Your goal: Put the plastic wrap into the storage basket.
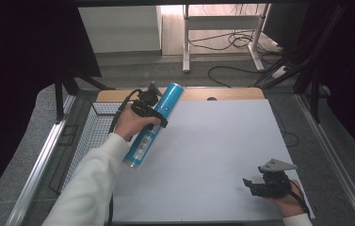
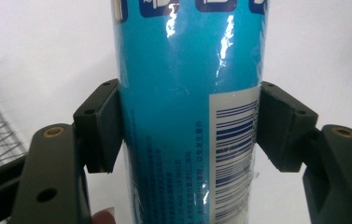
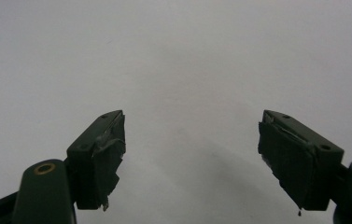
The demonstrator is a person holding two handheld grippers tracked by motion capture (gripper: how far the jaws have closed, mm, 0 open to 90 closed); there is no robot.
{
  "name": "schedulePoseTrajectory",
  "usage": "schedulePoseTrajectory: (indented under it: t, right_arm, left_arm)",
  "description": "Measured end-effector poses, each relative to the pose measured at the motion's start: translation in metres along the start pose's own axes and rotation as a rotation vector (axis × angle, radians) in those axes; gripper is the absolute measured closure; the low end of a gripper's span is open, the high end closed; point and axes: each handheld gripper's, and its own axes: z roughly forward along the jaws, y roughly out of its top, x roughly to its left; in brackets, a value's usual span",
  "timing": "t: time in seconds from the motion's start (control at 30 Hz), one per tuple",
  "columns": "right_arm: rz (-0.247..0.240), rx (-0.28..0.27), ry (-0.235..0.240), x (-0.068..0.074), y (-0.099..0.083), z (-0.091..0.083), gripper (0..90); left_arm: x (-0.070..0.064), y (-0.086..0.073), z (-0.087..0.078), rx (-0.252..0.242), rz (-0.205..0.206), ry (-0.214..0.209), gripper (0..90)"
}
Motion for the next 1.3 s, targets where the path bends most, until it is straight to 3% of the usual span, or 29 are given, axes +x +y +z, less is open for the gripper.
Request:
schedulePoseTrajectory:
  t: [0.7, 1.0, 1.3]
  right_arm:
    - [0.004, 0.003, -0.004, 0.000, 0.001, 0.001, 23.3]
    - [0.005, 0.007, -0.001, -0.001, 0.002, 0.003, 23.3]
    - [-0.001, 0.007, 0.004, 0.001, 0.006, 0.006, 23.2]
  left_arm:
    - [0.053, -0.029, -0.042, -0.005, -0.096, 0.049, 31.9]
    - [0.084, -0.059, -0.048, 0.014, -0.162, 0.074, 31.9]
    - [0.099, -0.079, -0.057, 0.013, -0.198, 0.087, 31.9]
